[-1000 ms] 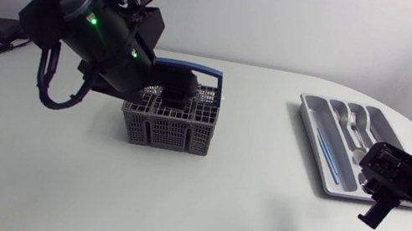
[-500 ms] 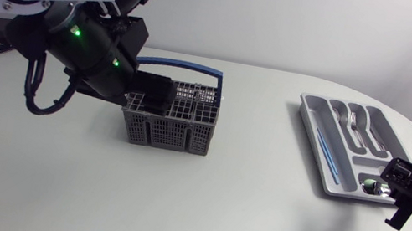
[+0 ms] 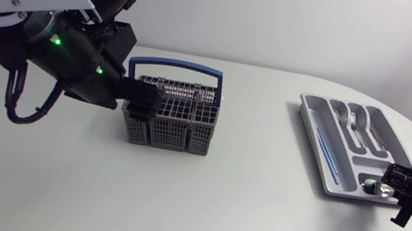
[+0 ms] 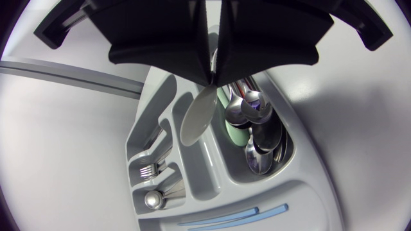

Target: Unload the cutlery basket into the drawer organizer.

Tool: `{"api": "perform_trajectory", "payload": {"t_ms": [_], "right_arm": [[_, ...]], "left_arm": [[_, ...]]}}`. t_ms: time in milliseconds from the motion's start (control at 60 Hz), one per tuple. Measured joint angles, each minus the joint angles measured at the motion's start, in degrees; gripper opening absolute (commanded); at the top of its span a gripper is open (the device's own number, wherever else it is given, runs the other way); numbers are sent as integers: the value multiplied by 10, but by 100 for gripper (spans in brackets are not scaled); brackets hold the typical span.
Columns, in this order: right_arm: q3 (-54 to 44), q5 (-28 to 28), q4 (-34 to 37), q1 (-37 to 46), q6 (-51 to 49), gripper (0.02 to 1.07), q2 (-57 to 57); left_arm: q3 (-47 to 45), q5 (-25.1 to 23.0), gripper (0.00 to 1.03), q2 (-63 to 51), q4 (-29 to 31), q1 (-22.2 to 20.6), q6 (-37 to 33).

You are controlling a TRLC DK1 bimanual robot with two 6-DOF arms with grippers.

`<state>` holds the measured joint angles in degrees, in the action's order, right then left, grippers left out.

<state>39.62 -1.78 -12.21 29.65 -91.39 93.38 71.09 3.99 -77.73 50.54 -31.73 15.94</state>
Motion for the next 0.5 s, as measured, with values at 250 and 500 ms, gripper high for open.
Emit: {"api": "perform_trajectory", "payload": {"t_ms": [250,500], "right_arm": [[0,8,-14,9,-21,60,10],[-10,9,-15,11,-21,103,-10]], "left_arm": [[-24,0,99,19,-10,14,-17],[-41,0,99,40,-12,30,-28]]}}
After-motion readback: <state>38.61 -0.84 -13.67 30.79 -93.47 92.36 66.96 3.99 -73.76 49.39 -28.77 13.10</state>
